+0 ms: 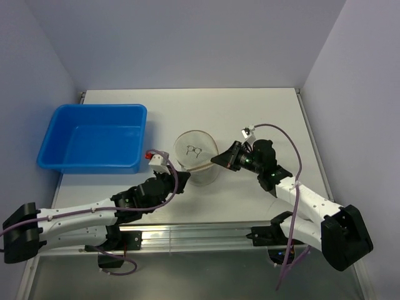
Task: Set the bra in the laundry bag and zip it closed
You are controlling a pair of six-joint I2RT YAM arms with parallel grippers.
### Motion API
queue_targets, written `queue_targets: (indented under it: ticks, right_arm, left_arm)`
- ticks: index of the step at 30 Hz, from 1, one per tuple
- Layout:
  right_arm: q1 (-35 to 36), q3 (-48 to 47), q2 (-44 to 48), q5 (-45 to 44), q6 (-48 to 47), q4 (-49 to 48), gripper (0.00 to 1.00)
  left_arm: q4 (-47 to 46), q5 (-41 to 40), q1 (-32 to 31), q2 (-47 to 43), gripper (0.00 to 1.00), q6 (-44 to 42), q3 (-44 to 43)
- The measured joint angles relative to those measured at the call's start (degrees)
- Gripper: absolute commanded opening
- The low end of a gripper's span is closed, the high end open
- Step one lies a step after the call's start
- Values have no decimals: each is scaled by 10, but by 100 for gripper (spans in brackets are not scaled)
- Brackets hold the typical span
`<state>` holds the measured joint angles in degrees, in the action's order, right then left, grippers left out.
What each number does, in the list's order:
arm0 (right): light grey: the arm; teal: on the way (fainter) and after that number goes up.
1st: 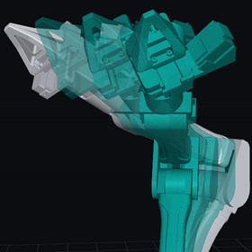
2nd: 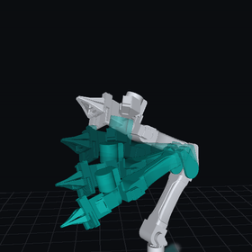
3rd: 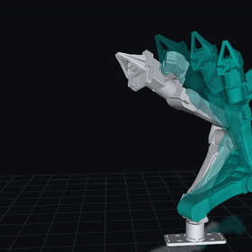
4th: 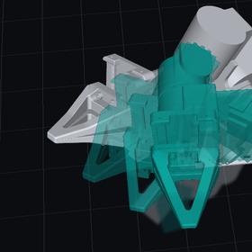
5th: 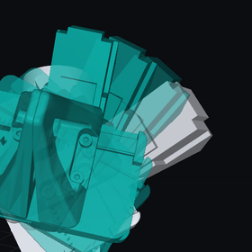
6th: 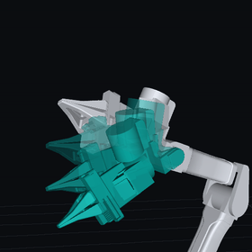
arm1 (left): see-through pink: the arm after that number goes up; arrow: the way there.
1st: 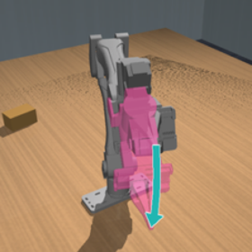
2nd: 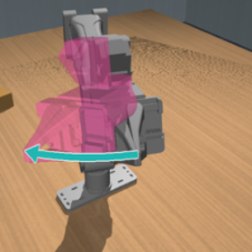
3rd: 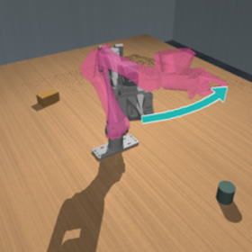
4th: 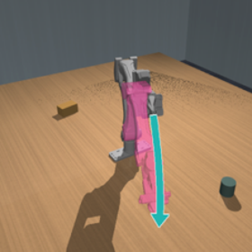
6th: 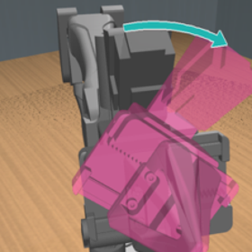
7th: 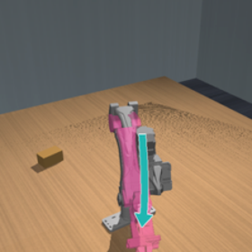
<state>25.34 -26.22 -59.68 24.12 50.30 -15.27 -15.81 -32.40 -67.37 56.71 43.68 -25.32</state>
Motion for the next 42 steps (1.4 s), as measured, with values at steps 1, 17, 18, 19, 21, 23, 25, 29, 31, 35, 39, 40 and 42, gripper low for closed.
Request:
queue_targets:
  ticks: [1, 17, 18, 19, 21, 23, 25, 29, 31, 35, 39, 40, 42]
  right_arm:
    - [-5, -5, -4, 20, -4, 0, 0]
    - [-58, -43, -25, 14, -73, 52, 100]
    - [-64, -46, -18, 0, -82, 66, 100]
    - [-65, -50, -8, -8, -88, 79, 100]
    - [-65, -61, 20, -18, -98, 108, 100]
    - [-65, -71, 59, -33, -108, 132, 100]
    - [-65, -81, 114, -52, -116, 154, 100]
    - [-65, -92, 241, -111, -135, 191, 100]
    - [-65, -93, 308, -155, -151, 214, 100]
    - [-65, -108, 411, -263, -181, 265, 100]
    - [-65, -107, 445, -326, -189, 295, 100]
    - [-65, -104, 445, -330, -189, 299, 100]
    - [-65, -97, 435, -334, -188, 306, 100]
  left_arm:
    - [11, 0, 3, -18, 0, 4, 0]
    - [71, 3, 39, -41, 98, -30, -16]
    - [83, -1, 40, -47, 99, -34, -21]
    - [100, -5, 41, -61, 99, -37, -28]
    - [126, -13, 41, -97, 99, -40, -45]
    - [155, -23, 41, -139, 99, -43, -70]
    - [178, -30, 41, -170, 99, -49, -98]
    - [222, -41, 41, -223, 99, -58, -145]
    - [252, -51, 41, -245, 99, -57, -162]
    - [318, -75, 41, -281, 99, -51, -179]
    - [381, -93, 41, -301, 99, -35, -178]
    - [384, -94, 41, -306, 99, -33, -174]
    - [395, -95, 41, -315, 99, -27, -166]
